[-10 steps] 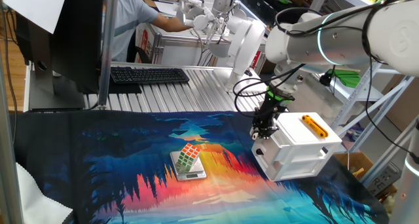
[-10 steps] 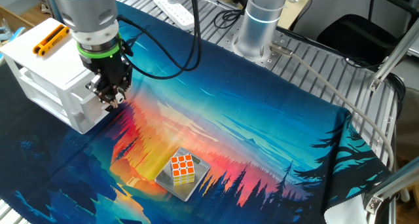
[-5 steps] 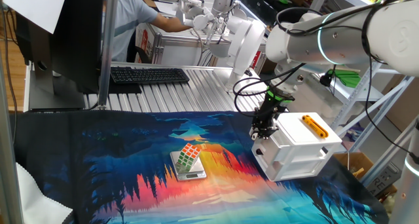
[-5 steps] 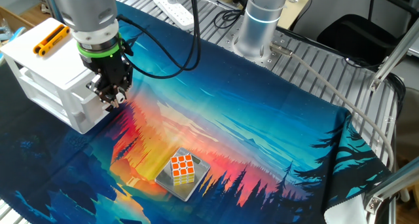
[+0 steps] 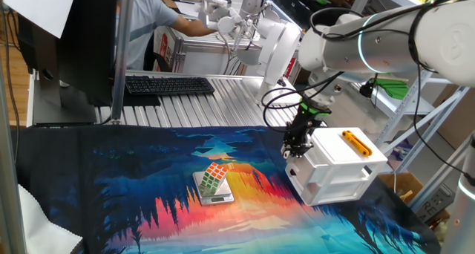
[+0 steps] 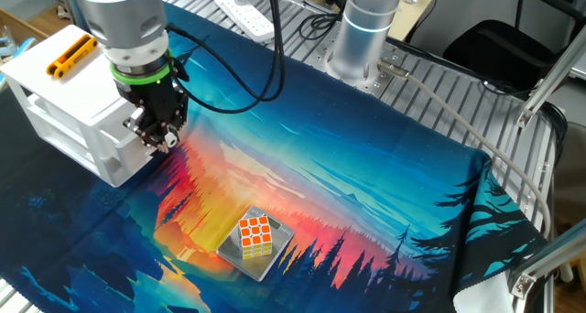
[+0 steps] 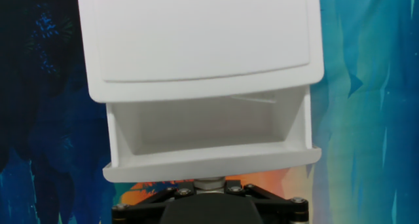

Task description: Grasp the handle and open the drawer

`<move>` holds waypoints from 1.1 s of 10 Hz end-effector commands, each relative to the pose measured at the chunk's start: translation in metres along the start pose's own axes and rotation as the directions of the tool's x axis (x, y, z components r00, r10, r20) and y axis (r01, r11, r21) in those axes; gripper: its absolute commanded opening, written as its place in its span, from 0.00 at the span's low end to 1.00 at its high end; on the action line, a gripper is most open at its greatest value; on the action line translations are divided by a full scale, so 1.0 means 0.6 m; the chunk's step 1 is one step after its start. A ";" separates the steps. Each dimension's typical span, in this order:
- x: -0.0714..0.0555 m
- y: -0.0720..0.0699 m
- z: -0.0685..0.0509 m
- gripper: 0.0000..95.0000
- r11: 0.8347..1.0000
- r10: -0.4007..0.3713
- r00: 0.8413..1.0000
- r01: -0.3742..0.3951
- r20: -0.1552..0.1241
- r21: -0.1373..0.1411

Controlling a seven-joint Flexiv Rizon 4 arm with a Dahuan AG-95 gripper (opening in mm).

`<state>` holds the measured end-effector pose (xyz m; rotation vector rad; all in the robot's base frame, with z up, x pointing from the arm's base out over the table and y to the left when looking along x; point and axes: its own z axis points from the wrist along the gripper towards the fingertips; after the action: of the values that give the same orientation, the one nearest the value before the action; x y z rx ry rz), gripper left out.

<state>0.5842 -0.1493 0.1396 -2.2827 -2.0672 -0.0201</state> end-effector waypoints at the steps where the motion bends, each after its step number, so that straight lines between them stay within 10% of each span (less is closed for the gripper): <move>1: 0.007 0.000 -0.002 0.00 1.000 0.003 1.000 -0.003 0.000 0.001; 11: 0.046 -0.010 0.004 0.00 0.999 0.031 0.999 -0.031 -0.006 0.007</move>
<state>0.5831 -0.1201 0.1376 -2.3048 -2.0214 -0.0187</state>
